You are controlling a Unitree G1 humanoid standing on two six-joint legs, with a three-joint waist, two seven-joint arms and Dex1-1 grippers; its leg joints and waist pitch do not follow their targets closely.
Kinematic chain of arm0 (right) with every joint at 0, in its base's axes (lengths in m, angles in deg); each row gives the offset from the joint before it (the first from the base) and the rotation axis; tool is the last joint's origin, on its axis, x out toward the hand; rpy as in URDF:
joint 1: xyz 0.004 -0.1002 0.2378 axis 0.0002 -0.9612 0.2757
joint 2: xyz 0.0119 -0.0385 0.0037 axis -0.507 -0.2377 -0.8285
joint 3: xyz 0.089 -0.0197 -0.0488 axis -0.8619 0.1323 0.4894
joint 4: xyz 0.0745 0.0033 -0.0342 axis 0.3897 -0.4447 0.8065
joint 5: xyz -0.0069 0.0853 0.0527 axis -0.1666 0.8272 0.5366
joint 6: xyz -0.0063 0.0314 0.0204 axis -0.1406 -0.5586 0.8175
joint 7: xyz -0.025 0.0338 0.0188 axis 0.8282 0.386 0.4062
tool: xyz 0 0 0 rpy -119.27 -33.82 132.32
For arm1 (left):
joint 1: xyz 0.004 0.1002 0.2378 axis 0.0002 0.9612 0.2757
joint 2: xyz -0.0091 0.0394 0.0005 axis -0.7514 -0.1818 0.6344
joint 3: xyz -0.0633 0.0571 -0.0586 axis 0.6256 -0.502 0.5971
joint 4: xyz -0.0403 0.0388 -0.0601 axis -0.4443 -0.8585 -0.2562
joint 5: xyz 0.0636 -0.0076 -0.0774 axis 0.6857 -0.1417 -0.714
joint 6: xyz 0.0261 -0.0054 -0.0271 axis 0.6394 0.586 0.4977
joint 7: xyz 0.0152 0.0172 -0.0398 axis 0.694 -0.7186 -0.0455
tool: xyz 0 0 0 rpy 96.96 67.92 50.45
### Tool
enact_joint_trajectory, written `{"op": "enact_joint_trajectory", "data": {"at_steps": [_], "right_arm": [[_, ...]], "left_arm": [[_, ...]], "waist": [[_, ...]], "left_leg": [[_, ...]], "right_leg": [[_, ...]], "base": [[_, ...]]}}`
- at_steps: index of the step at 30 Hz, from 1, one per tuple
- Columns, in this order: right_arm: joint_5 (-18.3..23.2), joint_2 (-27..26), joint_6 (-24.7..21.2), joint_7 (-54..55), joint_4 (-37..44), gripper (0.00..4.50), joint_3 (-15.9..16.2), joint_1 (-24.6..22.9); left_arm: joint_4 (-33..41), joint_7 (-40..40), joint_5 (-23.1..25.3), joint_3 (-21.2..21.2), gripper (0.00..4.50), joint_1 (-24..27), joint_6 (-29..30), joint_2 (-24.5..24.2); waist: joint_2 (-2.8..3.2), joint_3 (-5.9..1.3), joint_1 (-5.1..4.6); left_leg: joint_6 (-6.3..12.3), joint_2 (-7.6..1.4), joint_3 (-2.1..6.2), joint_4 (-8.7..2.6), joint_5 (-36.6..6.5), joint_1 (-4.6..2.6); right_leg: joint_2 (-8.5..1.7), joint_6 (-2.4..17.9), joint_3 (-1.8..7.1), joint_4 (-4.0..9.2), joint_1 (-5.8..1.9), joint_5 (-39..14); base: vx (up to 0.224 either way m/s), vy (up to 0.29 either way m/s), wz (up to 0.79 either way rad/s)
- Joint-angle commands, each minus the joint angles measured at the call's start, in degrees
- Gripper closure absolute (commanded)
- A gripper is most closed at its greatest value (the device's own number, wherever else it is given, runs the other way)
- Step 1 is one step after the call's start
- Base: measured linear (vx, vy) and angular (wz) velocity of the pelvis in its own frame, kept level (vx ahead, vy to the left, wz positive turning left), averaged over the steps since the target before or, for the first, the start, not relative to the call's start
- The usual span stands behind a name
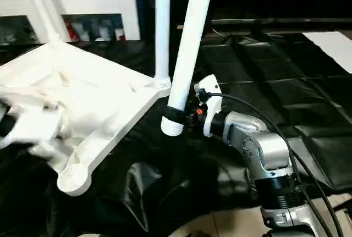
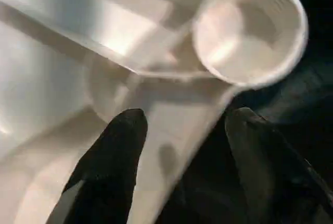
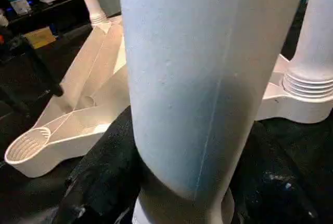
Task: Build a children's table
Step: Pick table leg, then rotate table base
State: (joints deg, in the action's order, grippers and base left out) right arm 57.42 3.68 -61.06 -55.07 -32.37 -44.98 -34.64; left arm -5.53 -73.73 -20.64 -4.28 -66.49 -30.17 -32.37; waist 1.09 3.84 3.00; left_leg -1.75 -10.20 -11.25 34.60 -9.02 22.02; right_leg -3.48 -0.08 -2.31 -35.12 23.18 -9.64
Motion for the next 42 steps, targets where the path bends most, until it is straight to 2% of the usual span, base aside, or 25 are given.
{"op": "enact_joint_trajectory", "data": {"at_steps": [1, 8, 11, 12, 13, 14, 15, 16, 18, 21, 26, 27, 31, 32, 33, 34, 35, 37, 40, 41, 42], "right_arm": [[-0.53, 0.29, 0.77, 0.14, 0.73, 2.60, 0.08, -0.06], [-0.70, 0.16, 0.95, 0.28, 0.61, 2.60, 0.17, -0.12], [-0.78, -0.01, 1.09, 0.37, 0.46, 2.60, 0.19, -0.06], [-0.85, -0.09, 1.14, 0.37, 0.35, 2.60, 0.18, 0.01], [-0.87, -0.11, 1.15, 0.36, 0.32, 2.60, 0.18, 0.03], [-0.93, -0.12, 1.19, 0.37, 0.24, 2.60, 0.18, 0.07], [-1.13, -0.13, 1.21, 0.32, 0.21, 2.60, 0.21, -0.02], [-1.37, -0.01, 1.29, 0.25, 0.18, 2.60, 0.38, -0.16], [-1.62, 0.12, 1.47, 0.18, 0.19, 2.60, 0.59, -0.48], [-1.62, 0.10, 1.38, 0.38, 0.34, 2.60, 0.53, -0.74], [-1.83, -0.09, 1.46, 0.50, 0.12, 2.60, 0.40, -0.83], [-1.89, -0.13, 1.51, 0.54, 0.06, 2.60, 0.38, -0.82], [-2.27, -0.27, 1.85, 0.77, -0.50, 2.60, 0.28, -0.71], [-2.35, -0.27, 1.89, 0.85, -0.57, 2.60, 0.26, -0.71], [-2.46, -0.26, 1.93, 1.02, -0.67, 2.60, 0.21, -0.70], [-2.58, -0.25, 2.01, 1.14, -0.87, 2.60, 0.17, -0.62], [-2.67, -0.25, 2.06, 1.27, -1.04, 2.60, 0.12, -0.55], [-2.79, -0.34, 2.10, 1.44, -1.26, 2.60, -0.02, -0.42], [-3.17, -0.53, 2.30, 1.85, -1.88, 2.60, -0.25, -0.16], [-3.21, -0.57, 2.33, 1.98, -2.00, 2.60, -0.28, -0.12], [-3.31, -0.62, 2.35, 2.21, -2.21, 2.60, -0.32, -0.03]], "left_arm": [[0.20, -0.72, 1.08, -0.91, 1.68, 0.60, -1.20, -1.14], [-3.51, 1.36, 5.75, -2.27, 1.68, 1.43, -3.50, 0.48], [-6.81, 4.97, 7.96, -2.61, 1.68, 0.16, -0.78, 3.55], [-7.78, 5.94, 8.61, -2.69, 1.68, -0.27, 0.30, 4.74], [-8.04, 6.19, 8.79, -2.71, 1.68, -0.38, 0.58, 5.07], [-8.28, 6.26, 8.61, -2.71, 1.68, -0.49, 0.82, 5.62], [-8.70, 6.86, 8.75, -2.62, 1.95, -0.69, 1.30, 6.67], [-8.93, 7.04, 8.80, -2.47, 2.01, -0.75, 1.36, 7.19], [-8.84, 6.61, 8.34, -2.19, 2.05, -0.62, 2.37, 7.78], [-8.15, 6.09, 7.72, -1.88, 2.40, -0.17, 3.17, 8.29], [-7.87, 5.56, 7.07, -1.31, 2.50, -0.25, 8.44, 10.20], [-7.76, 5.64, 6.76, -1.10, 2.79, -0.27, 9.17, 10.53], [-7.27, 5.81, 5.38, -0.28, 3.06, -0.62, 10.36, 11.88], [-6.86, 5.71, 4.55, 0.08, 3.21, -0.69, 10.73, 12.34], [-6.01, 5.66, 3.27, 0.78, 3.27, -0.85, 11.89, 13.20], [-5.66, 5.75, 2.74, 1.07, 3.30, -1.07, 12.35, 13.87], [-5.34, 5.84, 2.36, 1.25, 3.37, -1.27, 12.91, 14.46], [-4.77, 6.20, 2.25, 1.47, 3.59, -1.68, 14.52, 15.69], [-4.47, 8.85, 0.98, 2.42, 3.77, -2.97, 16.45, 19.89], [-4.56, 9.57, 0.79, 2.62, 3.85, -3.29, 16.82, 20.87], [-4.87, 10.70, 0.36, 2.92, 3.85, -3.78, 17.15, 22.53]], "waist": [[0.92, -3.65, -0.07], [0.93, -3.60, -0.08], [0.92, -3.64, -0.16], [1.12, -3.73, 0.04], [1.11, -3.72, -0.04], [1.08, -3.78, 0.04], [0.97, -3.78, -0.09], [0.93, -3.84, -0.05], [0.86, -3.78, -0.08], [0.90, -3.74, 0.06], [0.93, -3.66, 0.16], [0.91, -3.64, 0.14], [0.81, -3.62, 0.16], [0.79, -3.58, 0.04], [0.84, -3.60, 0.03], [0.59, -3.62, -0.14], [0.72, -3.60, -0.10], [0.67, -3.62, -0.32], [0.31, -3.71, -0.66], [0.36, -3.74, -0.68], [0.11, -3.74, -0.77]], "left_leg": [[-5.69, -2.69, 2.34, -4.65, -27.05, -2.94], [-5.81, -2.59, 2.27, -4.59, -27.73, -2.98], [-5.81, -2.59, 2.27, -4.61, -27.52, -2.97], [-5.98, -2.56, 2.25, -4.42, -27.93, -3.37], [-5.97, -2.55, 2.24, -4.42, -27.94, -3.36], [-5.94, -2.59, 2.44, -4.54, -27.63, -3.05], [-5.86, -2.59, 2.51, -4.72, -27.55, -2.75], [-5.78, -2.57, 2.46, -4.64, -27.44, -2.84], [-5.48, -2.51, 2.39, -4.49, -27.31, -2.90], [-5.11, -2.51, 2.37, -4.35, -27.19, -3.07], [-5.32, -2.52, 2.41, -4.40, -28.14, -3.26], [-5.35, -2.51, 2.41, -4.40, -28.25, -3.26], [-5.05, -2.44, 2.59, -4.34, -28.53, -3.23], [-5.05, -2.46, 2.75, -4.51, -28.56, -2.93], [-5.06, -2.44, 2.77, -4.52, -28.63, -2.86], [-5.02, -2.43, 2.77, -4.54, -28.68, -2.87], [-5.02, -2.44, 2.82, -4.44, -28.87, -2.97], [-4.93, -2.37, 2.80, -4.48, -28.53, -2.72], [-4.42, -2.17, 2.70, -4.24, -27.15, -2.50], [-4.21, -2.16, 2.62, -4.11, -26.64, -2.59], [-3.89, -2.11, 2.56, -3.99, -26.07, -2.53]], "right_leg": [[-4.35, 8.25, 2.45, 5.18, -0.22, -30.13], [-4.28, 8.75, 2.47, 5.20, -0.21, -29.50], [-4.29, 8.77, 2.48, 5.15, -0.31, -29.50], [-4.31, 8.77, 2.47, 5.22, -0.06, -29.71], [-4.27, 8.90, 2.46, 5.25, -0.09, -29.42], [-4.40, 9.17, 2.42, 5.11, -0.43, -28.55], [-4.32, 9.26, 2.32, 4.95, -0.66, -28.05], [-4.35, 9.28, 2.36, 4.99, -0.57, -27.80], [-4.44, 9.33, 2.44, 5.20, -0.52, -28.45], [-4.47, 9.15, 2.44, 5.43, -0.37, -29.67], [-4.35, 8.92, 2.32, 5.52, -0.23, -30.27], [-4.35, 8.92, 2.33, 5.52, -0.22, -30.36], [-4.54, 8.31, 2.17, 5.83, -0.26, -32.13], [-4.54, 8.14, 2.06, 5.74, -0.54, -32.26], [-4.55, 8.06, 2.02, 5.72, -0.57, -32.40], [-4.46, 8.03, 1.96, 5.74, -0.57, -32.30], [-4.60, 8.08, 1.95, 5.82, -0.49, -32.50], [-4.48, 8.32, 1.90, 5.72, -0.68, -31.75], [-4.51, 8.00, 1.90, 5.80, -0.89, -31.96], [-4.54, 8.04, 1.93, 5.91, -0.76, -32.06], [-4.48, 8.20, 1.89, 5.87, -0.79, -31.92]], "base": [[0.000, 0.000, 0.00], [0.000, 0.000, 0.00], [0.000, 0.000, 0.00], [0.000, 0.000, 0.00], [0.000, 0.000, 0.00], [0.000, 0.000, 0.00], [0.000, 0.000, 0.00], [0.000, 0.000, 0.00], [0.000, 0.000, 0.00], [0.000, 0.000, 0.00], [0.000, 0.000, 0.00], [0.000, 0.000, 0.00], [0.000, 0.000, 0.00], [0.000, 0.000, 0.00], [0.000, 0.000, 0.00], [0.000, 0.000, 0.00], [0.000, 0.000, 0.00], [0.000, 0.000, 0.00], [0.000, 0.000, 0.00], [0.000, 0.000, 0.00], [0.000, 0.000, 0.00]]}}
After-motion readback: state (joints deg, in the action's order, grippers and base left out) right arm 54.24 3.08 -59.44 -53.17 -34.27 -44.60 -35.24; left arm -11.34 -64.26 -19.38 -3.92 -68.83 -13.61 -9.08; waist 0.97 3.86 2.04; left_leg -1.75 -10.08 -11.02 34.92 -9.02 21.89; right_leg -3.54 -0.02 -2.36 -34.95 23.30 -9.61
